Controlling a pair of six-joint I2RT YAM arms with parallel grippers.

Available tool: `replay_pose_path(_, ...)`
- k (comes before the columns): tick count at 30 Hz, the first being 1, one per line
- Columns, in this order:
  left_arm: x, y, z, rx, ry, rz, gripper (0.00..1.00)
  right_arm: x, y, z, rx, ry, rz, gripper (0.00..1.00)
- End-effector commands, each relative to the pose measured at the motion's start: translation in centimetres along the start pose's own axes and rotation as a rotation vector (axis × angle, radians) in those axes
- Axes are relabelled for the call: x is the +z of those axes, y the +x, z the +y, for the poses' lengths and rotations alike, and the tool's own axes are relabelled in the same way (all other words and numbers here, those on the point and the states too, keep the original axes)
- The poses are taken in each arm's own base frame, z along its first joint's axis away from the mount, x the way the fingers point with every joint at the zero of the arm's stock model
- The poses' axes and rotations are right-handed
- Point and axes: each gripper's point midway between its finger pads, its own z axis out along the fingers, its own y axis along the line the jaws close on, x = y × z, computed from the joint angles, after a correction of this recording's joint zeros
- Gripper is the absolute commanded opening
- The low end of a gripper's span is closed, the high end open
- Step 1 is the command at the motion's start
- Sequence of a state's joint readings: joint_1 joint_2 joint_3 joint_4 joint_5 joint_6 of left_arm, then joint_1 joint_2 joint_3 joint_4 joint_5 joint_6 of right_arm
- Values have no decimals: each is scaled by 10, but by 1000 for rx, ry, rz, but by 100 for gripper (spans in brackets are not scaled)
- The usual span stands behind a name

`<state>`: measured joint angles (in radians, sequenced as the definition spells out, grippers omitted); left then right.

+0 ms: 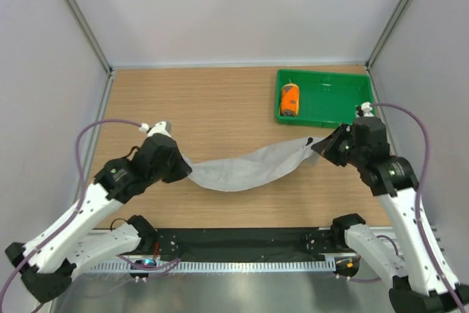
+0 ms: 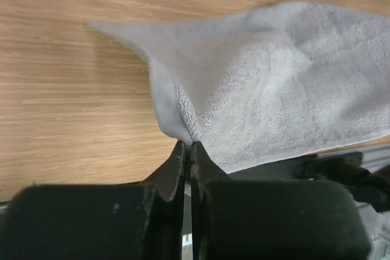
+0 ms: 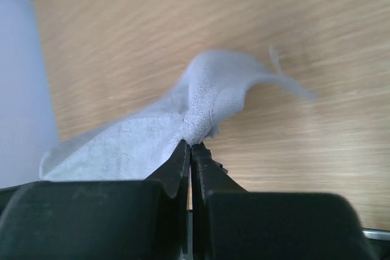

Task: Roll the towels
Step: Flatten the towel

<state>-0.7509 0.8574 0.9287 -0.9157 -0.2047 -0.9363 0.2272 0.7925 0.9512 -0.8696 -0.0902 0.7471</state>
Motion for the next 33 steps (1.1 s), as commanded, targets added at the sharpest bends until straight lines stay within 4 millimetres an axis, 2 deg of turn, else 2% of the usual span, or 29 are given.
replay_pose_path(1, -49, -3, 12, 69, 5, 12, 0, -56, -2, 4, -50, -12, -39, 1)
replay_pose_path(3, -76, -13, 3, 80, 53, -3, 0, -84, -7, 9, -62, -30, -75, 1)
replay_pose_path(5, -96, -15, 7, 104, 45, 7, 0, -96, -7, 10, -74, -33, -78, 1)
replay_pose_path(6, -110, -26, 1, 102, 65, -21, 0, -102, -4, 11, -79, -36, -57, 1)
replay_pose_path(8, -121, -32, 5, 111, 35, -29, 0, -97, -2, 11, -80, -19, -19, 1)
replay_pose_path(10, -129, -52, 5, 107, 5, -102, 0, -83, -3, 11, -72, -3, 0, 1)
replay_pose_path(11, -129, -59, 5, 104, -13, -129, 0, -69, -4, 11, -67, 22, 27, 2)
replay_pose_path(13, -115, -75, 3, 110, -73, -178, 0, -41, -5, 14, -56, 27, 68, 4)
replay_pose_path(14, -108, -79, 3, 122, -96, -186, 0, -16, -3, 10, -44, 73, 124, 4)
replay_pose_path(15, -97, -87, -6, 118, -86, -194, 1, 5, -4, 10, -37, 73, 131, 4)
replay_pose_path(17, -57, -94, 4, 57, -147, -123, 0, 37, -4, 7, -22, 100, 166, 5)
replay_pose_path(18, -41, -95, 8, 39, -140, -84, 0, 69, -2, 3, -13, 128, 206, 5)
replay_pose_path(19, -14, -100, -5, 1, -65, -34, 0, 85, -2, 1, -5, 142, 225, 6)
replay_pose_path(20, 9, -108, 20, -64, -125, -23, 1, 100, 0, -1, 4, 152, 248, 10)
replay_pose_path(21, 24, -116, 29, -87, -145, -19, 0, 118, -7, 4, 2, 140, 242, 16)
replay_pose_path(22, 44, -124, 29, -128, -109, 10, 0, 145, -1, -8, 15, 197, 294, 20)
replay_pose_path(23, 71, -137, 44, -184, -143, 57, 0, 160, -2, -9, 21, 208, 311, 29)
replay_pose_path(24, 87, -147, 50, -215, -135, 89, 4, 171, -22, 7, 9, 185, 279, 42)
replay_pose_path(25, 98, -157, 51, -237, -125, 116, 35, 192, -19, 0, -4, 226, 325, 56)
replay_pose_path(26, 124, -158, 68, -281, -167, 188, 53, 195, -47, 22, -24, 197, 273, 72)
replay_pose_path(27, 120, -187, 59, -277, -140, 147, 63, 194, -52, 25, -27, 214, 275, 78)
replay_pose_path(28, 120, -195, 58, -276, -145, 145, 79, 192, -62, 29, -36, 220, 260, 84)
replay_pose_path(29, 118, -200, 62, -274, -175, 136, 87, 185, -73, 36, -54, 220, 229, 89)
replay_pose_path(30, 108, -214, 58, -263, -176, 89, 95, 172, -91, 45, -70, 219, 177, 95)
replay_pose_path(31, 101, -217, 58, -259, -183, 62, 100, 158, -103, 52, -87, 213, 132, 98)
replay_pose_path(32, 97, -220, 60, -255, -189, 35, 100, 145, -110, 55, -113, 212, 105, 99)
replay_pose_path(33, 85, -216, 65, -251, -213, 5, 100, 134, -116, 49, -134, 248, 74, 99)
